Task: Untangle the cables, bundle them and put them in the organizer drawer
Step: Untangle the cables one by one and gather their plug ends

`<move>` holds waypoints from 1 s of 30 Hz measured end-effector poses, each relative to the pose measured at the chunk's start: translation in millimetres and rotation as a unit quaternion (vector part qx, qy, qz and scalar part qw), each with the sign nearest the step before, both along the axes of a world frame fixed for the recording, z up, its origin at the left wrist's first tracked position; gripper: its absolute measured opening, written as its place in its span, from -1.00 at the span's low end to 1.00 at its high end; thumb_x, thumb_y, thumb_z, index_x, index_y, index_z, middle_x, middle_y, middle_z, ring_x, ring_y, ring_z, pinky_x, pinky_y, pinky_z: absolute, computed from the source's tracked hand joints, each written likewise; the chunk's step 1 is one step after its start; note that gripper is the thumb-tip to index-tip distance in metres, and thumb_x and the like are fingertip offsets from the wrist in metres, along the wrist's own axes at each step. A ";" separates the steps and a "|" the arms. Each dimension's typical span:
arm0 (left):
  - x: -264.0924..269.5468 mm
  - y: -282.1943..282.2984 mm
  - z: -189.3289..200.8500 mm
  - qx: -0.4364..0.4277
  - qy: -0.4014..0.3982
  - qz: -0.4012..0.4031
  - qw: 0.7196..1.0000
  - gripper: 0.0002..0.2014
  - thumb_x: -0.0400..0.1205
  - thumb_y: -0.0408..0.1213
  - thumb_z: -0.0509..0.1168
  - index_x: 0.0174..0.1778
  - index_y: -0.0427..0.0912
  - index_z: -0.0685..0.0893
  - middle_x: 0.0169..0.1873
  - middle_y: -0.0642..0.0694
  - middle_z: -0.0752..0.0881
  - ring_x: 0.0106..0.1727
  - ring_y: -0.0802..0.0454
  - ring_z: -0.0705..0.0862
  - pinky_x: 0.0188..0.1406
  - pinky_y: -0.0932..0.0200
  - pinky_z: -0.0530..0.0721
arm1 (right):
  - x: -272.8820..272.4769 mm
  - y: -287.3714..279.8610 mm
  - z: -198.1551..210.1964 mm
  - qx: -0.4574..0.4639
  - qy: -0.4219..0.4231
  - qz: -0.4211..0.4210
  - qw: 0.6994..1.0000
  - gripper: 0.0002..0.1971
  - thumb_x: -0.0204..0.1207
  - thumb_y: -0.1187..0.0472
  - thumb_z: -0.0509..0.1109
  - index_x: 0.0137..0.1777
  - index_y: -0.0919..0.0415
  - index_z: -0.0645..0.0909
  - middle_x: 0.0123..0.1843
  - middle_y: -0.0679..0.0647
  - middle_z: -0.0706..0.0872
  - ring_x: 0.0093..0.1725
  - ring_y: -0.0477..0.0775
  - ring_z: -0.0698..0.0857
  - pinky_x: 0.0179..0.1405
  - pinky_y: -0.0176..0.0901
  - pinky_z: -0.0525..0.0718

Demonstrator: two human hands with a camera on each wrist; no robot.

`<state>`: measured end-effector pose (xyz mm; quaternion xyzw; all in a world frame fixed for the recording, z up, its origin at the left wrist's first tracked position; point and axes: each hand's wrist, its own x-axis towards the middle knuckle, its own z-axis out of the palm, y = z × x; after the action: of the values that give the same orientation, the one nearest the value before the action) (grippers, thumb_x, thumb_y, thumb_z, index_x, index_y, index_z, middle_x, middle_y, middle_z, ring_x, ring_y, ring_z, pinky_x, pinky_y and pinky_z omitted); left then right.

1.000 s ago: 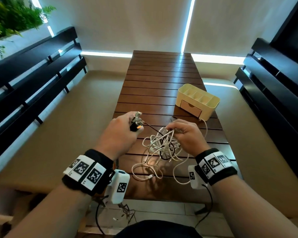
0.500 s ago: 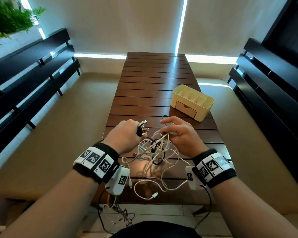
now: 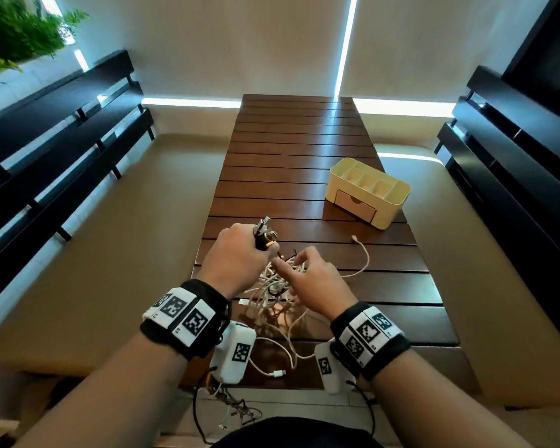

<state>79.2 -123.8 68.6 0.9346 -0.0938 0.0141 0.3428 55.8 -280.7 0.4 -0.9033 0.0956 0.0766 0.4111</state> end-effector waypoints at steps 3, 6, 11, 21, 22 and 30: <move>-4.8 0.1 3.3 -0.027 0.019 -0.007 0.999 -0.53 0.60 -0.13 0.45 -0.58 -0.07 0.41 -0.65 0.11 0.46 -0.56 0.18 0.44 -0.50 0.20 0.33 | -0.3 1.3 -5.1 -0.059 0.004 0.010 0.998 -0.38 0.39 -0.53 0.32 0.22 -0.09 0.43 -0.04 0.00 0.73 -0.07 0.04 0.74 -0.10 -0.03 0.72; -7.4 -2.0 4.4 -0.047 0.030 -0.012 0.998 -0.51 0.60 -0.13 0.47 -0.58 -0.08 0.39 -0.70 0.11 0.43 -0.59 0.16 0.40 -0.50 0.16 0.32 | 1.7 1.8 -11.1 -0.073 -0.002 -0.003 0.997 -0.42 0.41 -0.35 0.49 0.28 -0.08 0.44 -0.02 0.00 0.78 -0.03 0.04 0.75 -0.10 -0.07 0.68; -2.0 13.4 9.4 -0.069 0.016 0.024 0.997 -0.54 0.61 -0.18 0.48 -0.55 -0.06 0.42 -0.62 0.13 0.44 -0.54 0.19 0.39 -0.49 0.17 0.29 | 5.3 -17.6 -27.9 0.026 0.001 -0.051 0.998 -0.72 0.50 0.29 0.50 0.06 -0.08 0.56 -0.08 0.02 0.75 -0.19 0.03 0.80 -0.18 0.03 0.84; 2.2 31.7 16.2 -0.123 -0.011 0.082 0.989 -0.65 0.62 -0.21 0.47 -0.47 -0.14 0.56 -0.57 0.05 0.49 -0.52 0.13 0.41 -0.57 0.37 0.34 | 15.9 -92.4 -50.1 -0.075 0.029 -0.213 0.974 -0.86 0.47 0.30 0.35 -0.27 0.07 0.62 -0.21 0.08 0.77 -0.19 0.11 0.74 -0.20 -0.03 0.79; 2.1 33.6 17.4 -0.122 -0.012 0.082 0.989 -0.62 0.62 -0.20 0.47 -0.49 -0.11 0.52 -0.57 0.05 0.47 -0.53 0.13 0.40 -0.56 0.34 0.32 | 16.5 -98.3 -49.0 -0.083 0.032 -0.220 0.971 -0.89 0.48 0.27 0.35 -0.25 0.08 0.63 -0.18 0.09 0.77 -0.15 0.13 0.73 -0.19 -0.08 0.75; -5.1 32.8 19.9 -0.129 -0.025 0.062 0.989 -0.55 0.63 -0.22 0.46 -0.51 -0.16 0.41 -0.59 0.01 0.38 -0.60 0.16 0.36 -0.59 0.37 0.33 | 27.7 -122.7 -44.6 -0.064 -0.001 -0.153 0.986 -0.72 0.46 0.29 0.46 0.15 0.08 0.62 0.20 0.10 0.60 0.11 0.15 0.69 0.25 0.00 0.67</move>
<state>74.1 -90.9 88.5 0.8858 -0.0414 0.0709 0.4568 83.6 -403.4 -44.3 -0.9026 0.2369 0.0055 0.3594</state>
